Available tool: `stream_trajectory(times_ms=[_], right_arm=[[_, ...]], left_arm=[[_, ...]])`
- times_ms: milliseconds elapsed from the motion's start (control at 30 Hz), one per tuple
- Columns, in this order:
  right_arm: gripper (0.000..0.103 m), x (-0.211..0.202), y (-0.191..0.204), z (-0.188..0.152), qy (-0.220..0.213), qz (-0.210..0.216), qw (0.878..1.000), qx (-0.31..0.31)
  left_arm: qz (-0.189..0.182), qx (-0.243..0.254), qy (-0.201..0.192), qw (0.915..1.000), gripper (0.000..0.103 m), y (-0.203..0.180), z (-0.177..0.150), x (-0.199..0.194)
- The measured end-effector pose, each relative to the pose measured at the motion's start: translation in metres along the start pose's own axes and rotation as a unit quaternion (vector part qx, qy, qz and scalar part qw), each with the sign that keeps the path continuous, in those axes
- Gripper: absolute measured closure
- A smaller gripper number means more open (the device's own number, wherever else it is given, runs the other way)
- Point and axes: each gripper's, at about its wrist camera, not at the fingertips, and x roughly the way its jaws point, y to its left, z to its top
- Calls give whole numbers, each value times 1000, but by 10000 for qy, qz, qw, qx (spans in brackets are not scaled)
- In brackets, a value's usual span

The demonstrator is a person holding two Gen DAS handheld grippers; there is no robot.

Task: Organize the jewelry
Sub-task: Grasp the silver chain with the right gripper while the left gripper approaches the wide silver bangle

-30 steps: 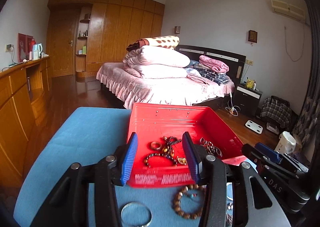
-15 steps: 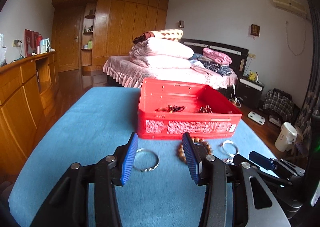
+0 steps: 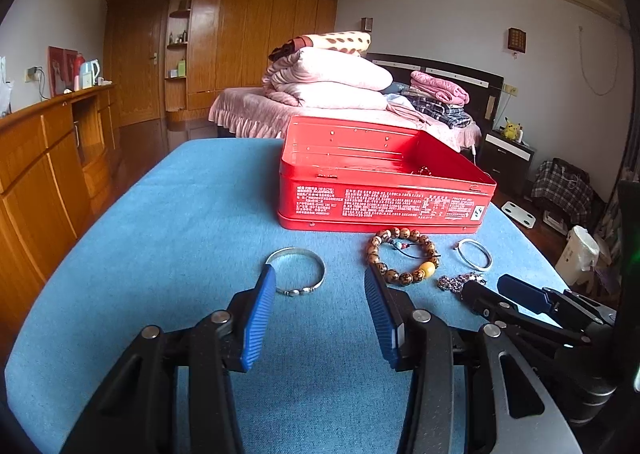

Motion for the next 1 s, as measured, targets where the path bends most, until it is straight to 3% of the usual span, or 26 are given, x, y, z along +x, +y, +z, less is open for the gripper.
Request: stream_trajectory(times_ms=[233,367,600,1000], right_arm=[[69,8,-1,3,196,-20,9998,4],[78,14,-1,4,342,2,9994,15],[78,17,1,5,439,-38,9990,4],[85,17,-4,6,437,83,9989,125]], left_arm=[[-29,-62,29,10000,57,1,0,2],[-35,-70,42,10000,57,0,0,2],[-43,-106,183,9998,57,8,1,8],[-164,-112,1006,9947,57,13,1,43]])
